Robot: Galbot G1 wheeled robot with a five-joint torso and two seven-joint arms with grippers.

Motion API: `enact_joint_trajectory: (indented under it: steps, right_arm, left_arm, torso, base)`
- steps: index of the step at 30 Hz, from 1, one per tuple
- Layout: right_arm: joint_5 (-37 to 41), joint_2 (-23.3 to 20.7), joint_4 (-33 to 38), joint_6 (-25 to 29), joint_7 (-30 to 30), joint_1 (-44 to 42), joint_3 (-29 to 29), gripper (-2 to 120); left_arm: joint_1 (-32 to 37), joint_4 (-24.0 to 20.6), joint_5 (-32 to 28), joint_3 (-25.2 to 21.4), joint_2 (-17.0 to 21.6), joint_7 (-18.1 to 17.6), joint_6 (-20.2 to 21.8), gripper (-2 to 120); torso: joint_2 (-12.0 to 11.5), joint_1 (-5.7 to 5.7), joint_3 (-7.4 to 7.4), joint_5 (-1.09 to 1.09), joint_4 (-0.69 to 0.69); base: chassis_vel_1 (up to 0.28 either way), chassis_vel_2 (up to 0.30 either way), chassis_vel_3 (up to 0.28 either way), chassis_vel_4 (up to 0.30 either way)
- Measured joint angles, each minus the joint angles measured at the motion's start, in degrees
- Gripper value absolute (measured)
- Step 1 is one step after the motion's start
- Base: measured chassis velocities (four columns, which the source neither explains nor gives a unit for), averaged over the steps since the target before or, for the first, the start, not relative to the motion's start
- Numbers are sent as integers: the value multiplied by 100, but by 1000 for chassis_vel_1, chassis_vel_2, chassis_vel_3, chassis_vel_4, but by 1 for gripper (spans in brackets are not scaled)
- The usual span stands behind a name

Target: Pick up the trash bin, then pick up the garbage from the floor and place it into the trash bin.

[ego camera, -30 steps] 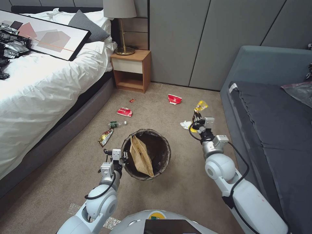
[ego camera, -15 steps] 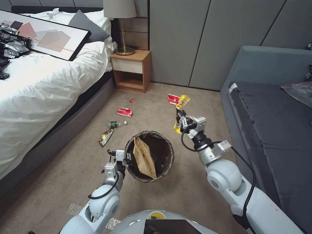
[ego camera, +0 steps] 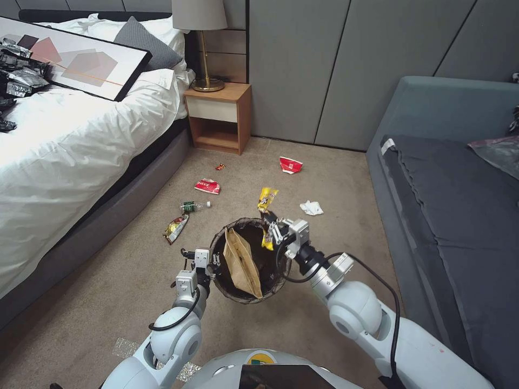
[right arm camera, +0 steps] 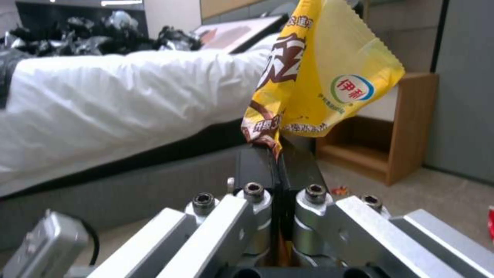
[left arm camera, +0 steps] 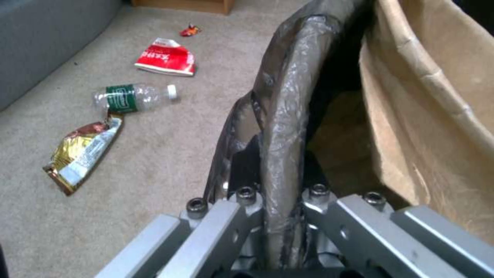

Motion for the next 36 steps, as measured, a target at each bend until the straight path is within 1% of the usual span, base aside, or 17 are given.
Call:
enact_joint_trajectory:
  steps: [11,18,19,21,23,24,27,28,31,32,33,35,36]
  right_arm:
    - [-178,134,-368,16,20,-60,-255,0]
    - [-349,172,-592,15,57,-51,-307,0]
    - [-394,177,-631,11,73,-45,-311,2]
    - [-421,180,-655,6,85,-42,-314,-1]
    - [-527,193,-721,-46,154,-38,-332,9]
    - [-527,193,-721,-46,154,-38,-332,9]
    - [-627,194,-757,-84,192,-51,-366,24]
    - [-627,194,-757,-84,192,-51,-366,24]
    - [-684,181,-772,-96,196,-53,-385,38]
    - [-684,181,-772,-96,196,-53,-385,38]
    - [-687,176,-772,-100,197,-53,-387,42]
    - [-687,162,-757,-112,197,-61,-391,54]
    - [-687,162,-757,-112,197,-61,-391,54]
  left_arm:
    - [22,-43,-2,-51,4,1,-16,0]
    - [31,-54,-11,-89,2,4,-40,0]
    - [33,-55,-12,-92,2,6,-44,0]
    - [34,-55,-13,-94,2,6,-48,0]
    - [30,-55,-19,-97,2,7,-56,0]
    - [30,-55,-19,-97,2,7,-56,0]
    - [14,-55,-32,-101,-1,5,-62,0]
    - [14,-55,-32,-101,-1,5,-62,0]
    - [3,-47,-41,-105,-3,3,-63,0]
    - [3,-47,-41,-105,-3,3,-63,0]
    - [1,-45,-44,-107,-3,3,-64,0]
    - [-7,-33,-51,-107,-4,2,-65,0]
    - [-7,-33,-51,-107,-4,2,-65,0]
  torso:
    - [0,0,0,0,0]
    - [0,0,0,0,0]
    - [0,0,0,0,0]
    - [0,0,0,0,0]
    - [0,0,0,0,0]
    - [0,0,0,0,0]
    - [0,0,0,0,0]
    - [0,0,0,0,0]
    - [0,0,0,0,0]
    - [0,0,0,0,0]
    - [0,0,0,0,0]
    - [0,0,0,0,0]
    - [0,0,0,0,0]
  base:
    - [0,0,0,0]
    - [0,0,0,0]
    - [0,0,0,0]
    - [0,0,0,0]
    - [0,0,0,0]
    - [0,0,0,0]
    - [0,0,0,0]
    - [0,0,0,0]
    - [0,0,0,0]
    - [0,0,0,0]
    - [0,0,0,0]
    - [0,0,0,0]
    - [0,0,0,0]
